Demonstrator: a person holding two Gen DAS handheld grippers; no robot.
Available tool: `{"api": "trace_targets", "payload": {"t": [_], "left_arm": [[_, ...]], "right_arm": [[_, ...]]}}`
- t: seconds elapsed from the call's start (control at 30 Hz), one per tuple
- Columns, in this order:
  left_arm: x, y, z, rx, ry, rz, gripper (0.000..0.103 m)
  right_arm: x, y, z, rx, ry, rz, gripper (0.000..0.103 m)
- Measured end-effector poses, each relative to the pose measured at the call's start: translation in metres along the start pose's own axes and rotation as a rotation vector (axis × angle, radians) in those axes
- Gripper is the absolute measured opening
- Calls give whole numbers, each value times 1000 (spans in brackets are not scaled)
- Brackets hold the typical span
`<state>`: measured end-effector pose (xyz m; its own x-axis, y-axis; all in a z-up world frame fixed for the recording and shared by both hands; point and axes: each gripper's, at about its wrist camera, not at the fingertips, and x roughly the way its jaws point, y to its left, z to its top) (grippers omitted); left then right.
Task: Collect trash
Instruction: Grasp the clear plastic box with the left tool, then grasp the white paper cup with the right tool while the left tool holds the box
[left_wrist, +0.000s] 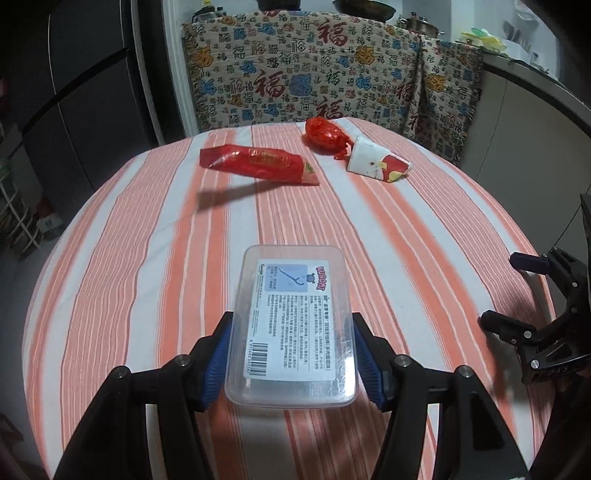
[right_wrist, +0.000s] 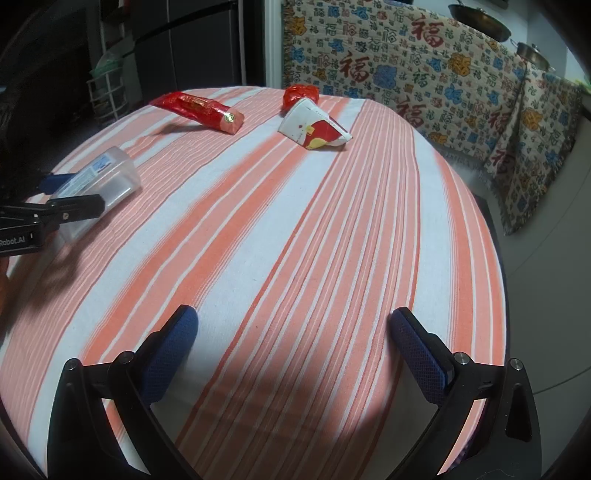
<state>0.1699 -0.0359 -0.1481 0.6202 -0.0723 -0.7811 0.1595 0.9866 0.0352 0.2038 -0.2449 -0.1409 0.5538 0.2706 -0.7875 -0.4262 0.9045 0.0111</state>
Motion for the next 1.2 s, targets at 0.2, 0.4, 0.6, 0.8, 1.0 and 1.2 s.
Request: {"api": "trace_targets", "payload": {"t": [0.2,0.4,0.6,0.8,1.0,1.2], "left_arm": [[18,-8,-5,21,27,32,83],[21,1,-6,-27,27,31,94],[22,2,-5,-31,28,26,94],[23,2,-4,-33,27,26,94],[23,1,-6,-35,26,26,95],[24,1,-5,-36,26,26,95]], "right_arm": [[0,0,0,0,0,1,103],[-2,-5,4,1,68,-13,103],[25,-38,48,24,41,5,102],[86,-49,114,-117,88,43,103],[115,-38,162,-203,107,72,95],[129,-41,167,-174,118,113,85]]}}
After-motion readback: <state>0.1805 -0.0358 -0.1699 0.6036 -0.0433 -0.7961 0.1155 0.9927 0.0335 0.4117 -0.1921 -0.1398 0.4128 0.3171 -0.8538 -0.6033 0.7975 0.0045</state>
